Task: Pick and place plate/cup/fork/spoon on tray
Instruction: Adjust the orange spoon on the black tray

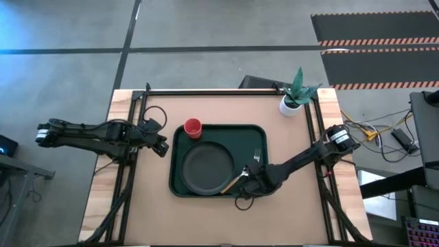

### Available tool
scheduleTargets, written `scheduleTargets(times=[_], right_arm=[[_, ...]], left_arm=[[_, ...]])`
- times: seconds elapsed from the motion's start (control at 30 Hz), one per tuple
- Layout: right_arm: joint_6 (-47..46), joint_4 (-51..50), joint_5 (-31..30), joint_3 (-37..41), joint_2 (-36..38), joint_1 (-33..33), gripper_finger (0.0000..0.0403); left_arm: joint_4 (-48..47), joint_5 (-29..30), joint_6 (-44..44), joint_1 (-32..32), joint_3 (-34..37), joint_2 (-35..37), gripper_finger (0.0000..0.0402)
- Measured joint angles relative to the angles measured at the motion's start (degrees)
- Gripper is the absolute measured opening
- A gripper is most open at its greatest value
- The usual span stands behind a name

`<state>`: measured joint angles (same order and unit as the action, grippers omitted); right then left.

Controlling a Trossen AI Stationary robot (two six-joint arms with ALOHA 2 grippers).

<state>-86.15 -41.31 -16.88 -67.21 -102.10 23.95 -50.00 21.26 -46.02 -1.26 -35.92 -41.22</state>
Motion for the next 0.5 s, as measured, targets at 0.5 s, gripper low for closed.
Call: scheduleTargets(times=[0.5], right_arm=[[2.8,0.3,-6.2,0.7,-0.1,-2.6,0.0008]], left_arm=[[0.0,0.0,0.0,0.0,0.0,0.0,0.0000]])
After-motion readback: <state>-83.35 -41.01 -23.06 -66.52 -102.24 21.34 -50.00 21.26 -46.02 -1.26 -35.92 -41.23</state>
